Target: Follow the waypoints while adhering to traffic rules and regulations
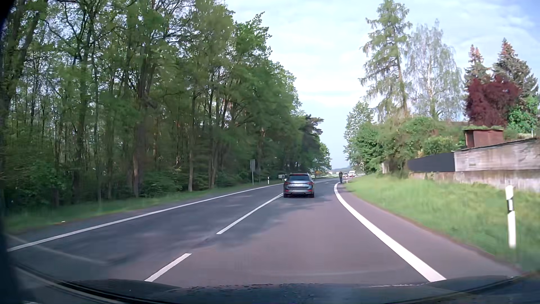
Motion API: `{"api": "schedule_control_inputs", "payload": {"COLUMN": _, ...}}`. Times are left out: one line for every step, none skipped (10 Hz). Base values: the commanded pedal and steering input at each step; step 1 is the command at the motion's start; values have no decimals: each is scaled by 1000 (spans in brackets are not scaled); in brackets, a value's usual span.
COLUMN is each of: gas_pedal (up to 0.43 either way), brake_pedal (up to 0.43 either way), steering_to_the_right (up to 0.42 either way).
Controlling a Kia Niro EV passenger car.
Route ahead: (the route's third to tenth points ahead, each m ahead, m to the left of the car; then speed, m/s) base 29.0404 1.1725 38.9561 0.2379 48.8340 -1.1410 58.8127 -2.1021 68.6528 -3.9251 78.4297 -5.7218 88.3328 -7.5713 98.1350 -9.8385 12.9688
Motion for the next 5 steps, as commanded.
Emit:
{"api": "schedule_control_inputs", "payload": {"gas_pedal": 110, "brake_pedal": 0, "steering_to_the_right": 4}}
{"api": "schedule_control_inputs", "payload": {"gas_pedal": 110, "brake_pedal": 0, "steering_to_the_right": 4}}
{"api": "schedule_control_inputs", "payload": {"gas_pedal": 110, "brake_pedal": 0, "steering_to_the_right": 4}}
{"api": "schedule_control_inputs", "payload": {"gas_pedal": 110, "brake_pedal": 0, "steering_to_the_right": 4}}
{"api": "schedule_control_inputs", "payload": {"gas_pedal": 110, "brake_pedal": 0, "steering_to_the_right": 4}}
